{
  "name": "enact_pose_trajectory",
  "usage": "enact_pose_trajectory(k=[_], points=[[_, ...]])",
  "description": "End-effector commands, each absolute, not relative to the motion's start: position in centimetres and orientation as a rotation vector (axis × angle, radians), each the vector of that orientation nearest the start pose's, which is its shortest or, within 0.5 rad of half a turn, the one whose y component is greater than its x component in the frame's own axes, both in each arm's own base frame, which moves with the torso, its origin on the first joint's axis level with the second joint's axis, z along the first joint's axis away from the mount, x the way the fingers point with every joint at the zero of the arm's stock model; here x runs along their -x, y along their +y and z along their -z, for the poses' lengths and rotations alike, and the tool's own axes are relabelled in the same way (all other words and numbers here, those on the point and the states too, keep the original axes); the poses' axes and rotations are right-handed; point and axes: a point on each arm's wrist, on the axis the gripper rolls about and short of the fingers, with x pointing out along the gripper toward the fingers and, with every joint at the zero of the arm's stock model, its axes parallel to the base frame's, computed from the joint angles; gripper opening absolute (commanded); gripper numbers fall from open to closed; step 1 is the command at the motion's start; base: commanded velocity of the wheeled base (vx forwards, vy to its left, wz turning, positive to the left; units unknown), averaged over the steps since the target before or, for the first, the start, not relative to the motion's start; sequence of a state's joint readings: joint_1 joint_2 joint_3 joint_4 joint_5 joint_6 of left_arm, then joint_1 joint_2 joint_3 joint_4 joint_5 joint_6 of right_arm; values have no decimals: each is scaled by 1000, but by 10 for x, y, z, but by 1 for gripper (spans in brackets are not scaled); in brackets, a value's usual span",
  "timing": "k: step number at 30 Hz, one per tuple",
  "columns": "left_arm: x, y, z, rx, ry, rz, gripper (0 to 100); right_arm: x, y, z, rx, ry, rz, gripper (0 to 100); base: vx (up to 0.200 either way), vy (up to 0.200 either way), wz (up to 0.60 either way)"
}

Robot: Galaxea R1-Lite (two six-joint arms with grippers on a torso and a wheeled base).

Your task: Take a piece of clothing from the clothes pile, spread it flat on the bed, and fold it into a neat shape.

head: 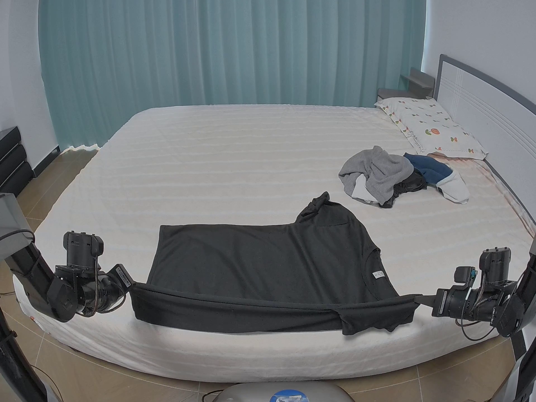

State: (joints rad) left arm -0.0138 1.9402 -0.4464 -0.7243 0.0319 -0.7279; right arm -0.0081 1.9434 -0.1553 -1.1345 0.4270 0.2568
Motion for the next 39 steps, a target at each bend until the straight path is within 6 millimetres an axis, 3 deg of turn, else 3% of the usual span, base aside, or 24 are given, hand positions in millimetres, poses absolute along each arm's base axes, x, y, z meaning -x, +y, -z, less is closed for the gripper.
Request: enact_pose_trajectory(k=[1,12,17,22,23,39], points=[[-265,-3,-42,672,735,-299,0,-215,8,-36,-384,688,-324,0,0,0,0],[-255,-3,-43,655,809,-315,0,-188,12,-35,-324,730,-369,0,0,0,0],[-258,-3,-43,658,805,-313,0,-193,12,-35,-328,722,-368,0,0,0,0],[-267,-3,-43,656,797,-311,0,-213,13,-35,-320,688,-360,0,0,0,0],[-275,-3,-38,657,805,-316,0,-224,13,-33,-316,681,-352,0,0,0,0],[-328,-6,-11,653,860,-338,0,-292,19,-5,-304,661,-366,0,0,0,0]])
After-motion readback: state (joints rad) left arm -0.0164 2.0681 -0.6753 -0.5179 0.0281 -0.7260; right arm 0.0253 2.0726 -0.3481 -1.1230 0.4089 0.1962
